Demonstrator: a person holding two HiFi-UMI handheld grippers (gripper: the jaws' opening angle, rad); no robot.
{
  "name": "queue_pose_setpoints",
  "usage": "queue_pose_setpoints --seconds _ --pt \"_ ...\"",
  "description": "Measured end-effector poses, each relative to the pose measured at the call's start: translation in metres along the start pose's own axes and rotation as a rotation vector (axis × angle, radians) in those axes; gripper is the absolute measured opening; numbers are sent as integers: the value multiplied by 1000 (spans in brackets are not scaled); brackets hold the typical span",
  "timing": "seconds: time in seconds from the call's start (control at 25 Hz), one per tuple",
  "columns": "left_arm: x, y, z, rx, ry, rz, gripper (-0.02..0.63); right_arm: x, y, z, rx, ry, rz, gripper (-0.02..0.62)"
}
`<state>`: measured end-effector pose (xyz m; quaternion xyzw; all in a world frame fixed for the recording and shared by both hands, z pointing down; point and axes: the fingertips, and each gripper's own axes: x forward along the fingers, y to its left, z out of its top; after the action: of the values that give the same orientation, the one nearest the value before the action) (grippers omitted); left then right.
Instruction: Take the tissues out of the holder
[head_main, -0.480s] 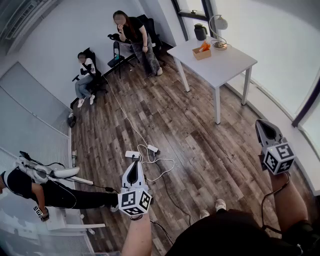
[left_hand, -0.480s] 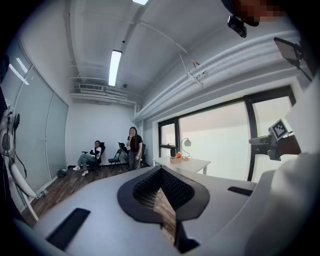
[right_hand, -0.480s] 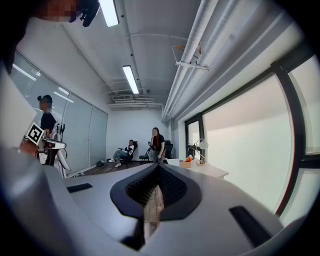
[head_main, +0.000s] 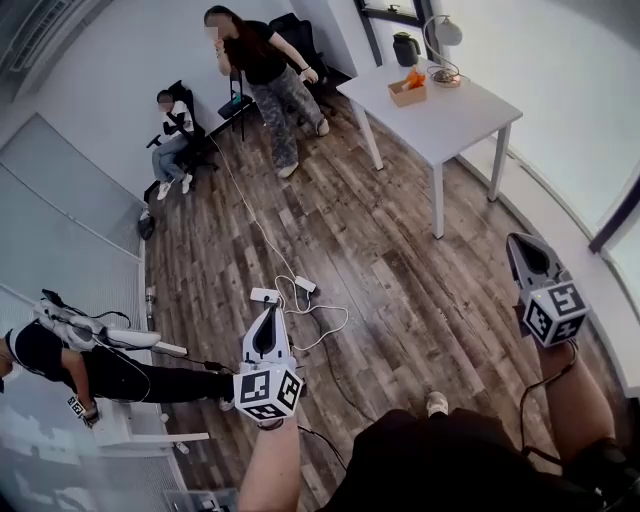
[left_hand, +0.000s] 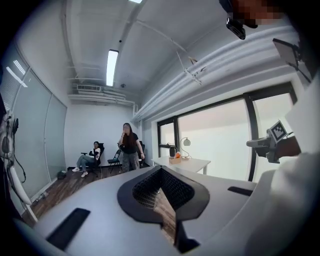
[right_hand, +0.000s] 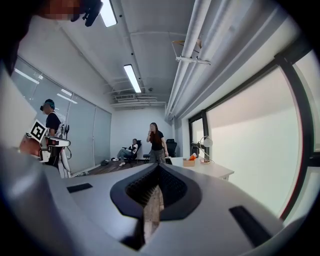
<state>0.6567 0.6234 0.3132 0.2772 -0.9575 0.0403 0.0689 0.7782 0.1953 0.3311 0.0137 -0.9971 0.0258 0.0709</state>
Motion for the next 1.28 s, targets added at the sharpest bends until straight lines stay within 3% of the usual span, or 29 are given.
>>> queue_pose_setpoints --seconds 0.4,0.64,1.28 --pt "55 -2 -14 23 24 -11 5 46 -29 -27 -3 23 -15 6" --pt "137 28 -11 -6 6 -18 5 102 -52 -14 -17 3 -53 6" --pt "391 128 36 26 -25 -140 5 321 -76 32 18 13 -198 6"
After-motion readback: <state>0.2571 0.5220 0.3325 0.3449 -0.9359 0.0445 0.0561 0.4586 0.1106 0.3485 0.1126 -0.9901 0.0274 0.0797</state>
